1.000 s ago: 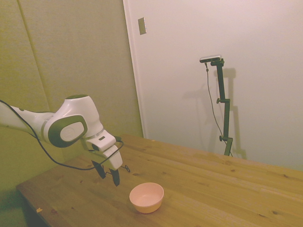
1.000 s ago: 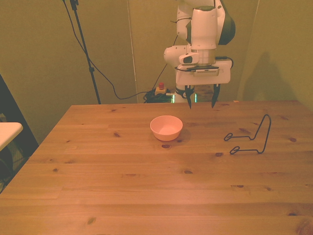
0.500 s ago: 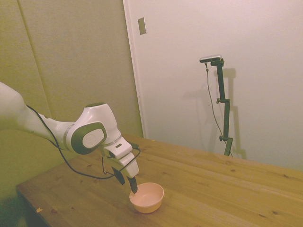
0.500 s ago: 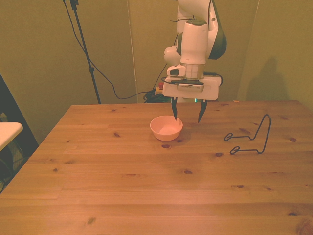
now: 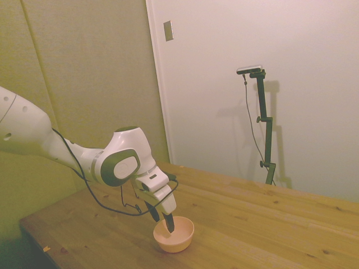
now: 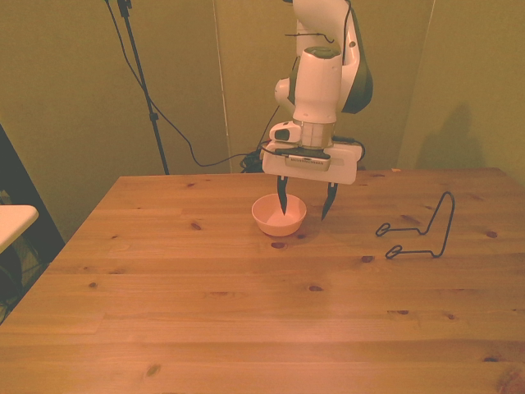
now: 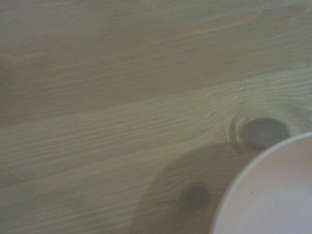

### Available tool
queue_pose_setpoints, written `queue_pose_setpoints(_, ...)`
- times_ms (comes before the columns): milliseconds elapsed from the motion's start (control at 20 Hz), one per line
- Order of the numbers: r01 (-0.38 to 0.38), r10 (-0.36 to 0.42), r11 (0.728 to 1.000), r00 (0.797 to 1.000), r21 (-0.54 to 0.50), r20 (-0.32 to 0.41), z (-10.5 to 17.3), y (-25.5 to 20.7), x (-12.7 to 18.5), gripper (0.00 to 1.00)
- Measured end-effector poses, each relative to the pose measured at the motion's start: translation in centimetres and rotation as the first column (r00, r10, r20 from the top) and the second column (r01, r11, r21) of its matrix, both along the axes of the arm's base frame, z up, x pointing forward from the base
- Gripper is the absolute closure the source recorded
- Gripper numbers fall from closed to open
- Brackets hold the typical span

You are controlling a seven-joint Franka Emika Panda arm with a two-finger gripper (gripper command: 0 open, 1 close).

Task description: Load the bowl

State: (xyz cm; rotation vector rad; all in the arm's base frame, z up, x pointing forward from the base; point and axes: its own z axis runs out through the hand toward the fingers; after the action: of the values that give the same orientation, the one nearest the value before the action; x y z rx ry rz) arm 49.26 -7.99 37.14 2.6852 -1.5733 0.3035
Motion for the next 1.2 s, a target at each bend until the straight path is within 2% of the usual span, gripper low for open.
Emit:
queue_pose_setpoints(650,-0.012,0.012,1.000,1.000,0.007,-0.014,-0.49,-0.35,0.30,1.00)
queue_pose_setpoints(1200,-0.026,0.027,0.999,1.000,0.032,-0.014,0.14,-0.07,0.68,1.00)
